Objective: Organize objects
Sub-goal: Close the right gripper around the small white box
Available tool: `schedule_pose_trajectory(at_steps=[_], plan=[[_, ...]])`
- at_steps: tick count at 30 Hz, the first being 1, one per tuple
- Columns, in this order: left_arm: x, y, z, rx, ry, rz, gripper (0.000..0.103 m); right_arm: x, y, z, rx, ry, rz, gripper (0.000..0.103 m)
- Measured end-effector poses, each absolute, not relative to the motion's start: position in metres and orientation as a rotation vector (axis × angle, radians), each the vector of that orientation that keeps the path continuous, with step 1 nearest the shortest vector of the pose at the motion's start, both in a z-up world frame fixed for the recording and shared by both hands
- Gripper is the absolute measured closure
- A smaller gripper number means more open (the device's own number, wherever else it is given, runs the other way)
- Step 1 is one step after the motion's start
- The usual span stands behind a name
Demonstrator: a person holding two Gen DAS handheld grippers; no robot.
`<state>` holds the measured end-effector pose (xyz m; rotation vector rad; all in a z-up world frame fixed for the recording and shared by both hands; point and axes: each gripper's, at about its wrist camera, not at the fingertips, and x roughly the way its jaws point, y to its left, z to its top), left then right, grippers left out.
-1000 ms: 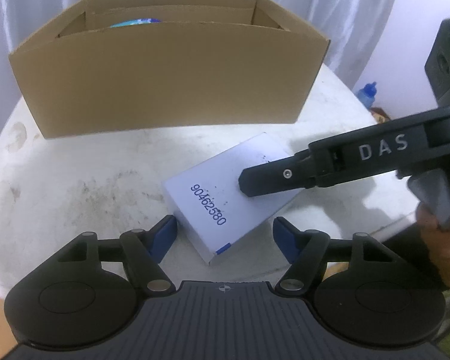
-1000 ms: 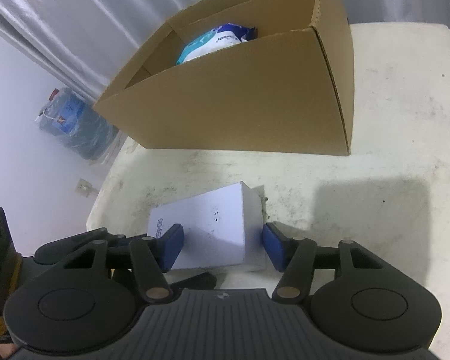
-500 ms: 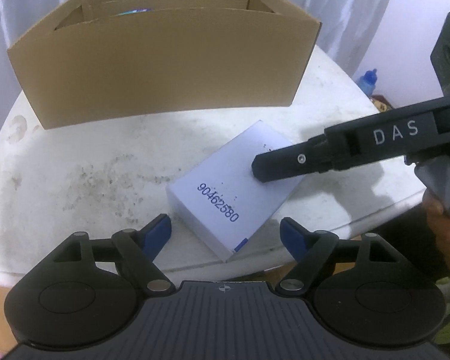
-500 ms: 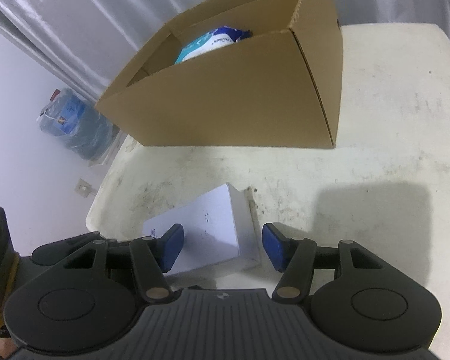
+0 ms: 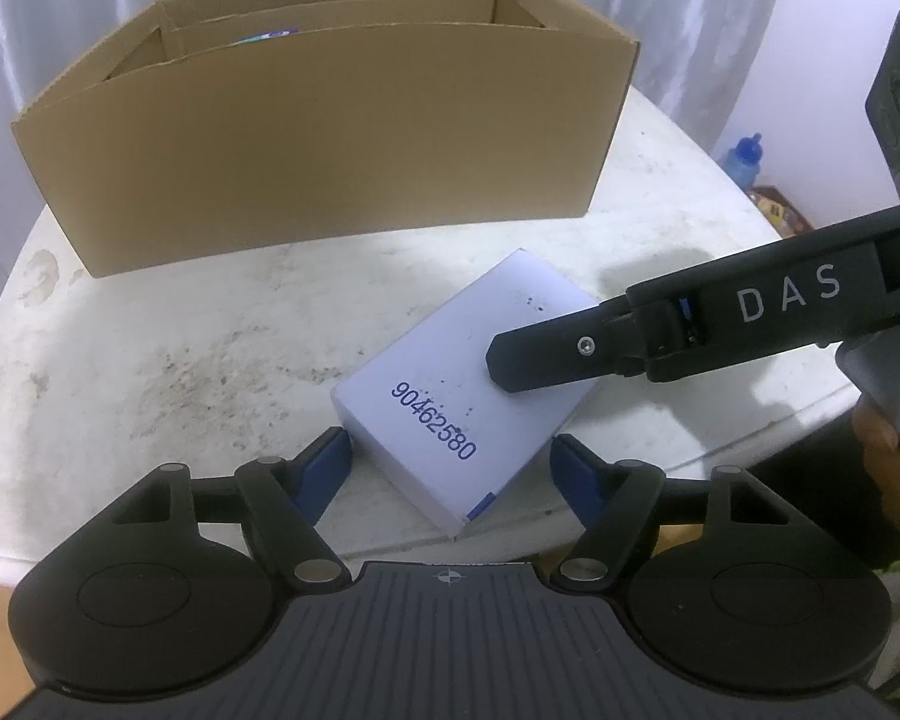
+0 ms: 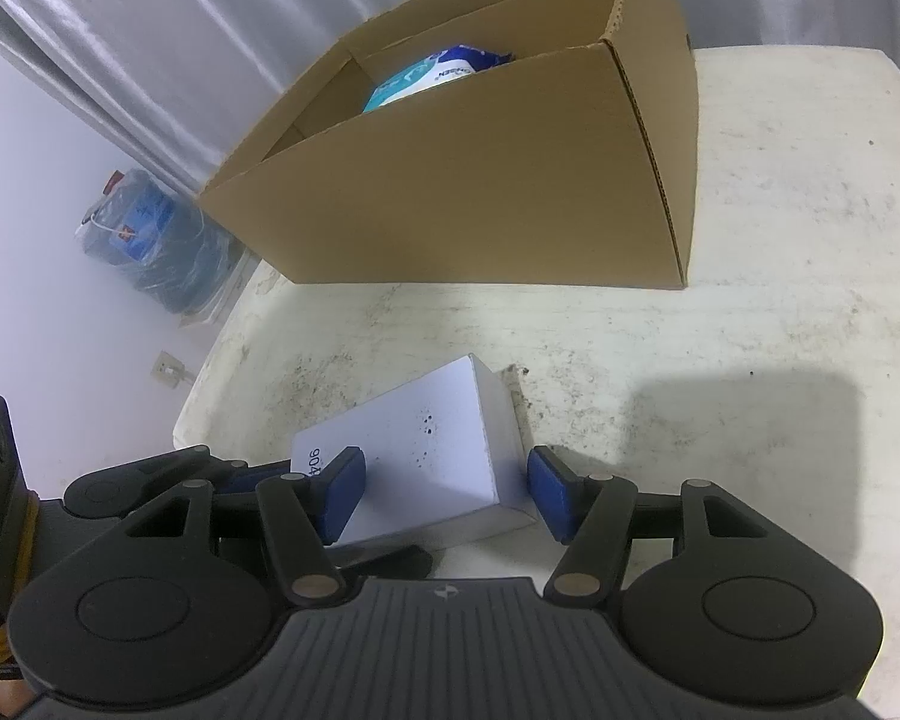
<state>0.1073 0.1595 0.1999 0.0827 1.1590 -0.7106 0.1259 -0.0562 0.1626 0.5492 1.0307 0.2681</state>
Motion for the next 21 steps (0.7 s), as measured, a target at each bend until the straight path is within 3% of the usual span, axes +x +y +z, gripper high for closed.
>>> schedule_pose_trajectory(at_steps=[21], plan=[[0.114,0.181,0.202,0.028,1.162,-0.643,0.032,0.139,-0.037,0.167,0.517,1.013,0.308,0.039]])
